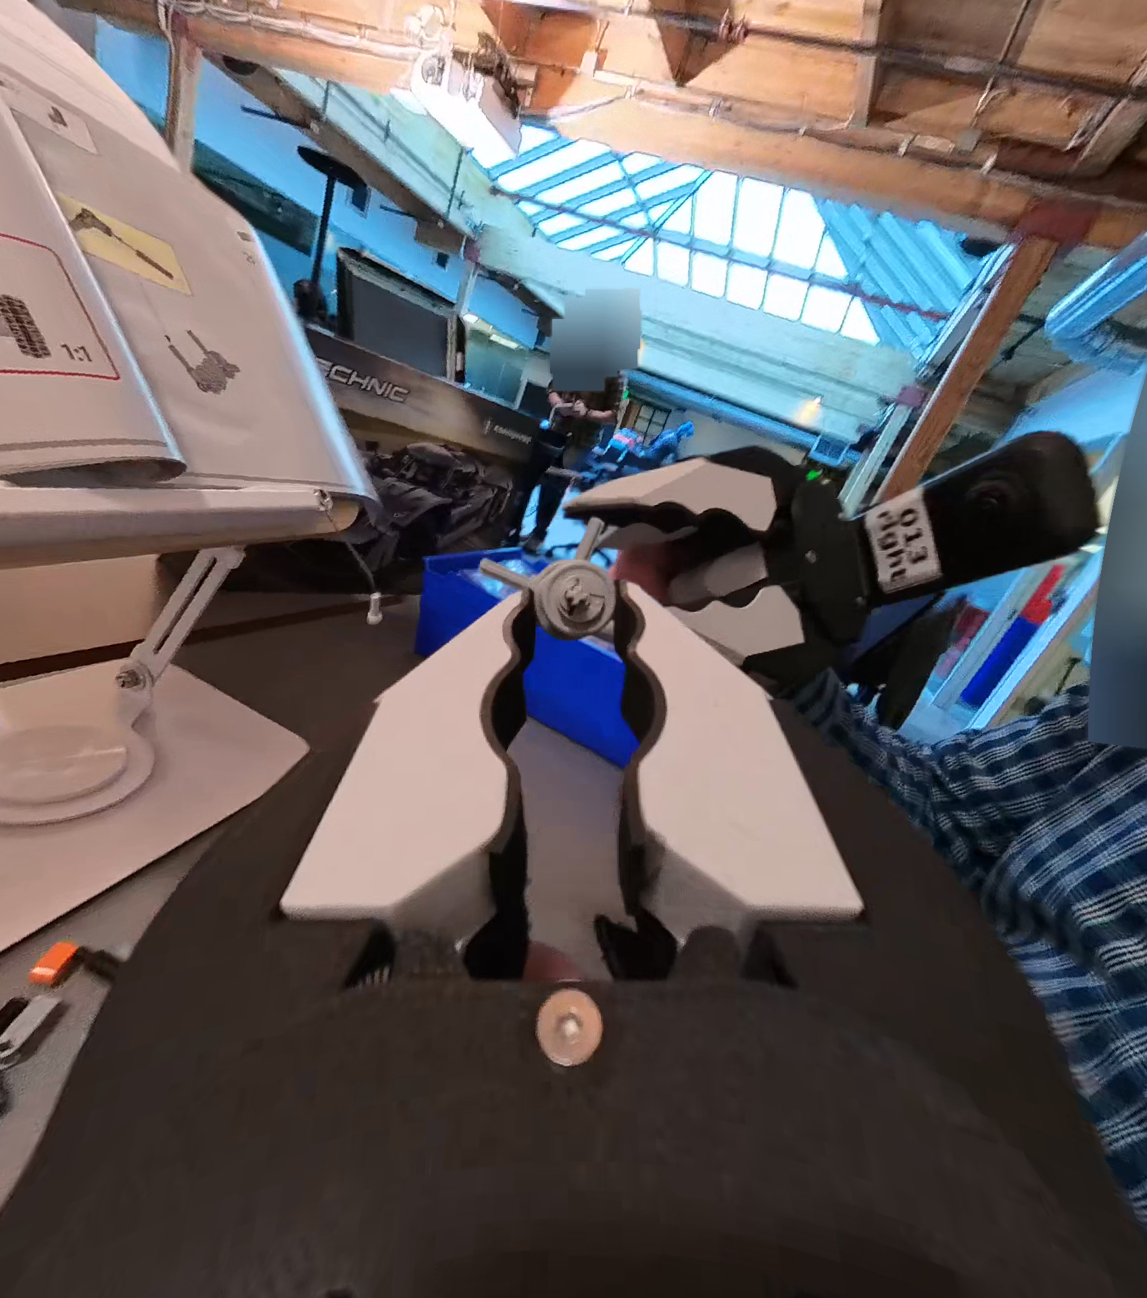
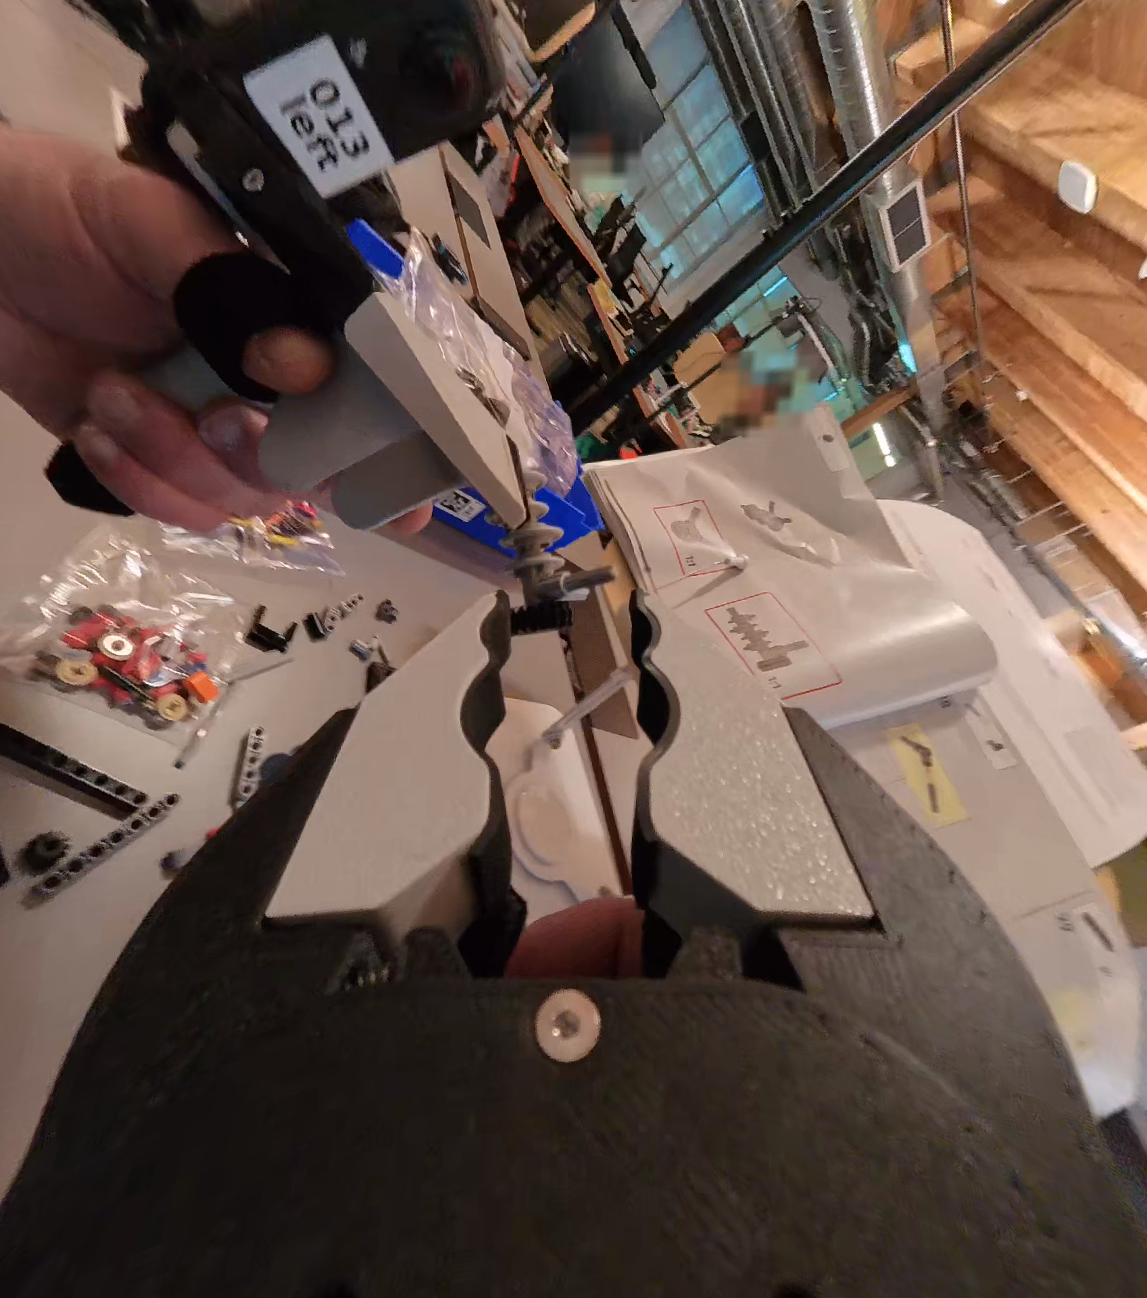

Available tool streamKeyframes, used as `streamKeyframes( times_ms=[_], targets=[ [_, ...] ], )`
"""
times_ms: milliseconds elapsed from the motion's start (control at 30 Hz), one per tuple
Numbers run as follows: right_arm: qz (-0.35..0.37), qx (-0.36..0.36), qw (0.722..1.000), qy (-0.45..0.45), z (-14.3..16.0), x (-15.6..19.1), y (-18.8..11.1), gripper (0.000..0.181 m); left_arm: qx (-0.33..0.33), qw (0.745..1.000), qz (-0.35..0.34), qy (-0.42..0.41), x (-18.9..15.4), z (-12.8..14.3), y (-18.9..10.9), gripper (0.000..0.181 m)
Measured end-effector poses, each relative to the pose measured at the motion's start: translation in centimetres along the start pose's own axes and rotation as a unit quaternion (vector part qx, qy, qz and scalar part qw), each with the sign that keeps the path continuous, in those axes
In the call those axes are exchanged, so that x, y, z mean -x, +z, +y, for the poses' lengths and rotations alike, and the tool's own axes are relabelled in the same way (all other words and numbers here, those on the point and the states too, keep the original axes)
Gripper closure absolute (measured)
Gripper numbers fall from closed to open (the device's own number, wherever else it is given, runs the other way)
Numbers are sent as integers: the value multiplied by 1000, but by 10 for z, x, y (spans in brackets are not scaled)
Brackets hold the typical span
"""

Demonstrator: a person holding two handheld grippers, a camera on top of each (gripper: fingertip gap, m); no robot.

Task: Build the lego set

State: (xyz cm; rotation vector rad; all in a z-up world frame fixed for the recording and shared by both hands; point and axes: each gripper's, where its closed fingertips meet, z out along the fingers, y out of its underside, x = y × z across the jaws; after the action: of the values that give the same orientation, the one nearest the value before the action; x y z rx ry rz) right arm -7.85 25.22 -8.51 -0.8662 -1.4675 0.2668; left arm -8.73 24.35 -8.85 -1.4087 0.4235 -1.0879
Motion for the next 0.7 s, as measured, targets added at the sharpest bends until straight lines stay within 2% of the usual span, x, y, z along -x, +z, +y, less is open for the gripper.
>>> streamKeyframes(
  times_ms=[100,233,400,467,533,700],
  targets=[
    [-19,0,999,26,3,4,0,148,-29,999,24,-31,-1,-4,-2,162],
    [-37,-21,998,49,-1,6,1,161,-42,996,55,-49,-8,-4,-1,162],
    [-52,-31,997,55,-4,6,2,163,-63,993,72,-71,-9,-6,-2,162],
    [-54,-30,996,56,-1,6,2,163,-70,994,62,-62,-7,-8,-3,158],
    [-56,-31,996,60,2,1,1,163,-79,994,49,-49,-2,-13,-9,142],
    [-70,-38,991,107,6,-15,-3,163,-43,999,-12,31,19,-7,-20,146]
  ],
)
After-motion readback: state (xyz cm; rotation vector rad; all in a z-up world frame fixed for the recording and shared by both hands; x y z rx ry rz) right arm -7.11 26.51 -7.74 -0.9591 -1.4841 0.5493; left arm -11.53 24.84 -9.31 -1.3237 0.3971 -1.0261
